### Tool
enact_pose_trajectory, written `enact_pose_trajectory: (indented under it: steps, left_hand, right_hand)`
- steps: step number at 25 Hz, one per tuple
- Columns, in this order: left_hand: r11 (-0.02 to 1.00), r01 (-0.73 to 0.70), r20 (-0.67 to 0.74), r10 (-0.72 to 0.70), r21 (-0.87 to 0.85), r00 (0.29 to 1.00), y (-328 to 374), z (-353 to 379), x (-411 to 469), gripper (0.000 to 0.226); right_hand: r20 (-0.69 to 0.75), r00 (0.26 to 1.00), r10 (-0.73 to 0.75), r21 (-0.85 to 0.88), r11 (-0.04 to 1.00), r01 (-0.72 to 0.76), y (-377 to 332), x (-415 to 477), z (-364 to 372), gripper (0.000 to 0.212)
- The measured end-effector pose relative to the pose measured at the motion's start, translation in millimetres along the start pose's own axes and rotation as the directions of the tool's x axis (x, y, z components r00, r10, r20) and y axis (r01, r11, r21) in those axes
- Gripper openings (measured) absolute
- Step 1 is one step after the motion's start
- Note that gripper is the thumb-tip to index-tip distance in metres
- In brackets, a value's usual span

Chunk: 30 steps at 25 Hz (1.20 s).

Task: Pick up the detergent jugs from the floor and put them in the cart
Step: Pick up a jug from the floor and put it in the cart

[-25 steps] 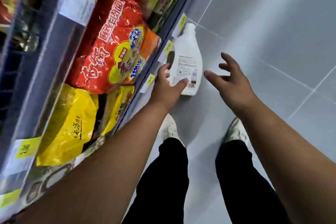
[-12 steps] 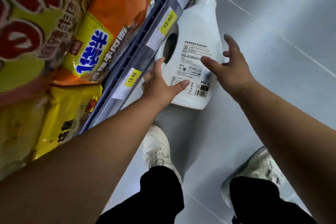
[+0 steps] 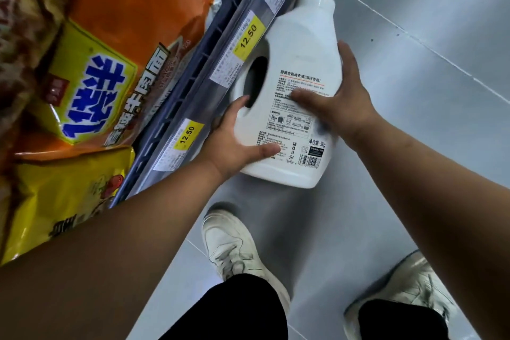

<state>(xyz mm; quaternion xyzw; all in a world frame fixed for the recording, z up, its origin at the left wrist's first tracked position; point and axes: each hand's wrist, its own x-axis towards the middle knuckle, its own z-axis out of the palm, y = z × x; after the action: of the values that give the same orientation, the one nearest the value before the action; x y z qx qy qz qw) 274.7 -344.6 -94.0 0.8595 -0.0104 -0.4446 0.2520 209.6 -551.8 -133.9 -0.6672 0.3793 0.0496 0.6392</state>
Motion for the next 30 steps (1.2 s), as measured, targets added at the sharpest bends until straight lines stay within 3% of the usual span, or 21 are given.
enact_pose_trajectory:
  steps: [4, 8, 15, 18, 23, 30]
  left_hand:
    - [1.000, -0.021, 0.012, 0.021, 0.000, 1.000, 0.5, 12.3, -15.2, 0.113]
    - [0.998, -0.055, 0.059, 0.053, 0.031, 0.997, 3.3, 24.7, -43.2, 0.110]
    - [0.988, -0.119, 0.146, 0.104, 0.098, 0.984, 38.0, 16.1, -128.3, 0.112]
    - [0.982, -0.153, 0.136, 0.137, 0.111, 0.981, 79.3, -10.9, -181.1, 0.110]
    - [0.974, -0.196, 0.093, 0.186, 0.114, 0.978, 160.4, -77.8, -301.5, 0.117]
    - [0.967, -0.249, -0.075, 0.252, 0.051, 0.965, 261.8, -178.9, -496.8, 0.113]
  right_hand:
    - [-0.001, 1.000, -0.031, 0.044, 0.999, 0.031, 5.6, -17.8, -6.5, 0.085]
    - [-0.027, 0.997, 0.066, 0.170, 0.983, -0.061, 19.9, -60.6, -21.3, 0.078]
    - [-0.180, 0.974, 0.136, 0.243, 0.966, -0.090, -14.0, -157.3, -55.4, 0.095]
    - [-0.236, 0.962, 0.141, 0.277, 0.958, -0.073, -69.8, -198.4, -79.0, 0.100]
    - [-0.241, 0.965, 0.102, 0.295, 0.955, -0.027, -200.3, -284.0, -120.9, 0.079]
    - [-0.165, 0.978, -0.126, 0.269, 0.949, 0.167, -402.5, -408.8, -172.5, 0.074]
